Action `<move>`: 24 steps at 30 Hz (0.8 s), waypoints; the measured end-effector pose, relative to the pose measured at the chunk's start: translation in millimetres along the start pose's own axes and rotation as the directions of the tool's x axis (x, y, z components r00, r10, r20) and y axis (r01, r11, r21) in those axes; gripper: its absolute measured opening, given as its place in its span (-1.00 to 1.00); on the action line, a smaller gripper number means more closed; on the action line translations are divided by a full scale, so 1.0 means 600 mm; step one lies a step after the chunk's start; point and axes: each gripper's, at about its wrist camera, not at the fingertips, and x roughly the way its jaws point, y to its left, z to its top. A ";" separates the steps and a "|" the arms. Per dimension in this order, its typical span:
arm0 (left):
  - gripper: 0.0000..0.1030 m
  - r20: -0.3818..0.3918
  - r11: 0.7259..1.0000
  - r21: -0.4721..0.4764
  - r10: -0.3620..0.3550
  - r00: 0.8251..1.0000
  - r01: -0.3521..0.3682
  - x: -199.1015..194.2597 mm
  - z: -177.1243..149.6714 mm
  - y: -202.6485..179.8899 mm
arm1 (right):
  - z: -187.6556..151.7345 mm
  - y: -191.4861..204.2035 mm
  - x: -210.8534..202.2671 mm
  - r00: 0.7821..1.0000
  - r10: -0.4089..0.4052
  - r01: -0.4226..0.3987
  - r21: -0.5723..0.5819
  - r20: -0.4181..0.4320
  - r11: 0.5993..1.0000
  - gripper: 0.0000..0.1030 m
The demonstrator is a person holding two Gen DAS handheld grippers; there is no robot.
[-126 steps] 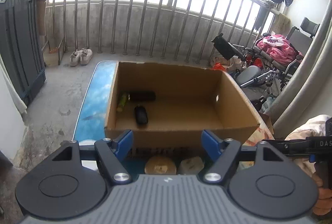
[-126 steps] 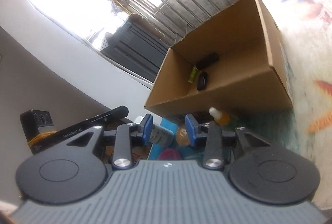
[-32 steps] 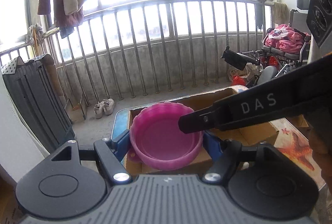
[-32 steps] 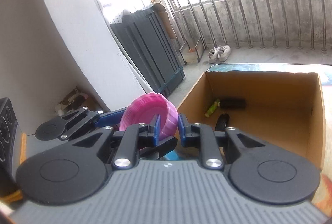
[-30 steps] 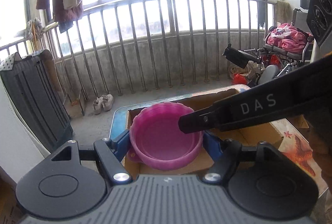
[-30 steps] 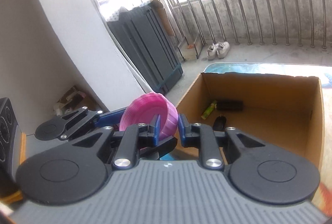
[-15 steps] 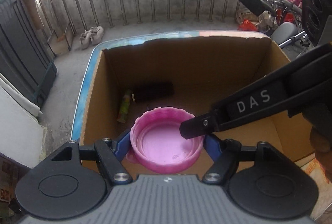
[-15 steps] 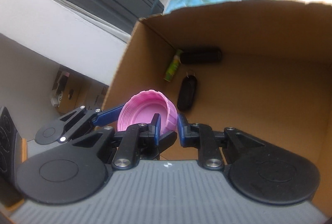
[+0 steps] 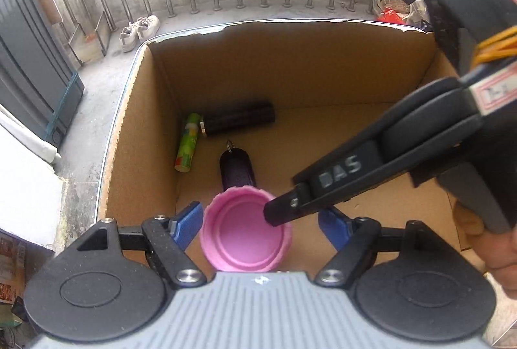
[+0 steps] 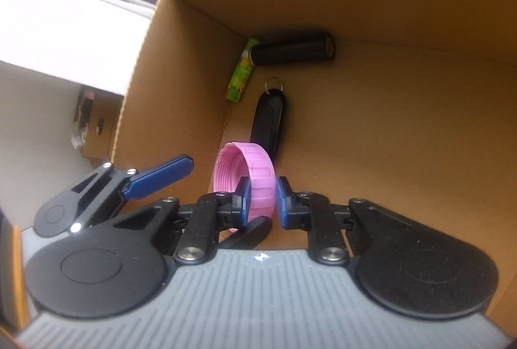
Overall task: Organize rigid objects
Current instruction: 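Lift the pink bowl into the box and open the right tool, then withdraw the right tool toward the black tape roll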
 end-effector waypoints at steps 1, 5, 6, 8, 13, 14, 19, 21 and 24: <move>0.55 0.001 1.000 -0.004 0.004 1.000 -0.004 0.001 0.003 -0.004 | 0.006 0.003 0.006 1.000 0.000 0.000 0.003 -0.011 1.000 -0.67; 0.55 0.001 1.000 -0.009 0.004 1.000 -0.004 0.000 0.005 -0.007 | 0.015 0.009 0.018 0.999 0.026 -0.025 0.023 -0.022 0.999 -0.58; 0.57 0.002 1.000 -0.009 0.003 1.000 -0.003 0.000 0.005 -0.007 | 0.016 0.012 0.018 0.999 0.031 -0.031 0.023 -0.015 0.999 -0.48; 0.58 0.004 1.000 -0.009 0.001 1.000 0.000 0.000 0.004 -0.009 | 0.017 0.018 0.012 0.999 0.042 -0.042 0.009 0.009 0.999 -0.35; 0.68 0.031 0.999 -0.019 -0.027 0.999 0.028 -0.006 -0.002 -0.008 | 0.010 0.025 -0.041 0.989 0.082 -0.081 -0.011 0.127 0.997 -0.02; 0.73 0.037 0.999 -0.019 -0.038 0.999 0.039 -0.008 -0.003 -0.008 | 0.006 0.025 -0.054 0.984 0.095 -0.094 -0.013 0.150 0.995 -0.02; 0.79 0.093 0.996 -0.013 -0.087 0.992 0.089 -0.027 -0.017 -0.011 | -0.034 0.020 -0.131 0.949 0.137 -0.137 -0.020 0.282 0.990 0.10; 0.79 0.116 0.993 -0.013 -0.111 0.987 0.114 -0.035 -0.023 -0.011 | -0.056 0.003 -0.174 0.929 0.155 -0.156 -0.022 0.336 0.987 0.11; 0.79 0.158 0.990 -0.012 -0.137 0.978 0.141 -0.055 -0.035 -0.010 | -0.113 -0.015 -0.225 0.889 0.187 -0.196 -0.022 0.417 0.980 0.12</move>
